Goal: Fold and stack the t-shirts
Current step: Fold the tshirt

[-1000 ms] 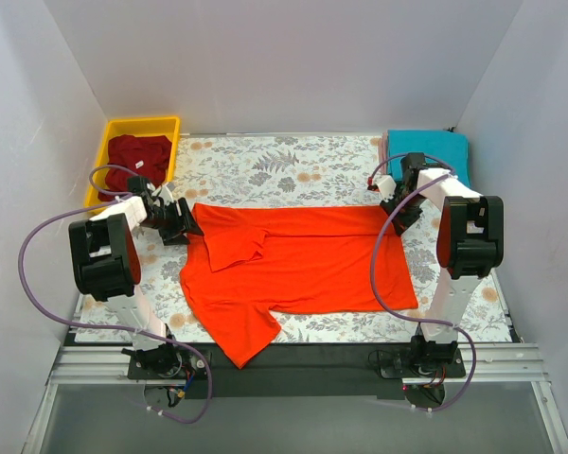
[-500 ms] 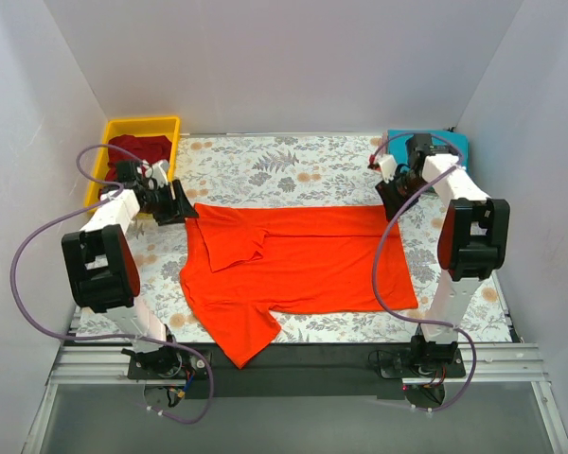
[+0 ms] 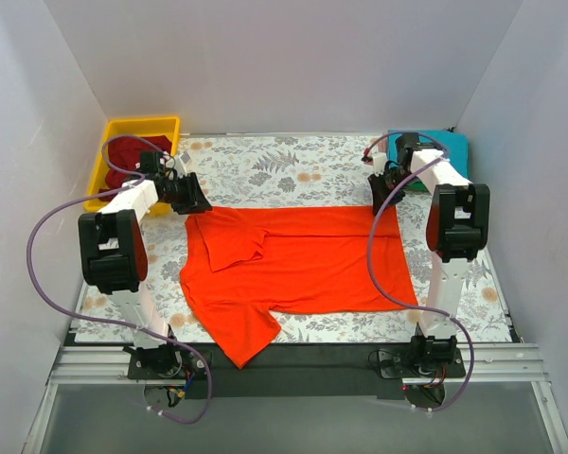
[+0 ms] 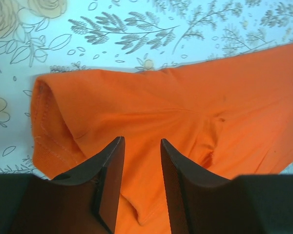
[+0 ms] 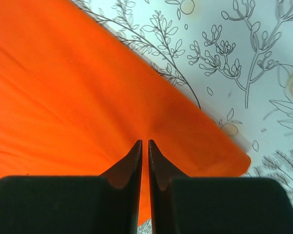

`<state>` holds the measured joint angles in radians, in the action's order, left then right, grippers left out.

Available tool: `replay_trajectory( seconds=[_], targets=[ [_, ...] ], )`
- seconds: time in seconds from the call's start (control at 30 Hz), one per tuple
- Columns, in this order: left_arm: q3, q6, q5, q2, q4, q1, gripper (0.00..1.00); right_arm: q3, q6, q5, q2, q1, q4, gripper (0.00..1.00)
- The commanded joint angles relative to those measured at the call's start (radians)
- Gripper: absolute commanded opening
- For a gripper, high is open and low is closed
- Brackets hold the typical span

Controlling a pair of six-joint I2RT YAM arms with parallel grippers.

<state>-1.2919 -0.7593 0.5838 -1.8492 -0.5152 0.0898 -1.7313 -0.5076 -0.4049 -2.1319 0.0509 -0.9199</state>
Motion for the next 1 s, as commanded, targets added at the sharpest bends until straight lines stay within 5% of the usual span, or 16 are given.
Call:
replay_trajectory(
  seconds=[0.0,0.6,0.97],
  targets=[
    [-0.012,-0.022,-0.074,0.027,0.011,0.005,0.34,-0.005,0.035,0.011,-0.02,0.006,0.032,0.14],
    [0.192,0.049,-0.079,0.146,-0.134,0.001,0.35,0.027,0.026,0.049,-0.01,0.004,0.047,0.13],
    [0.172,0.029,-0.078,0.096,-0.121,-0.041,0.38,0.03,0.02,0.054,0.001,0.004,0.046,0.13]
  ],
)
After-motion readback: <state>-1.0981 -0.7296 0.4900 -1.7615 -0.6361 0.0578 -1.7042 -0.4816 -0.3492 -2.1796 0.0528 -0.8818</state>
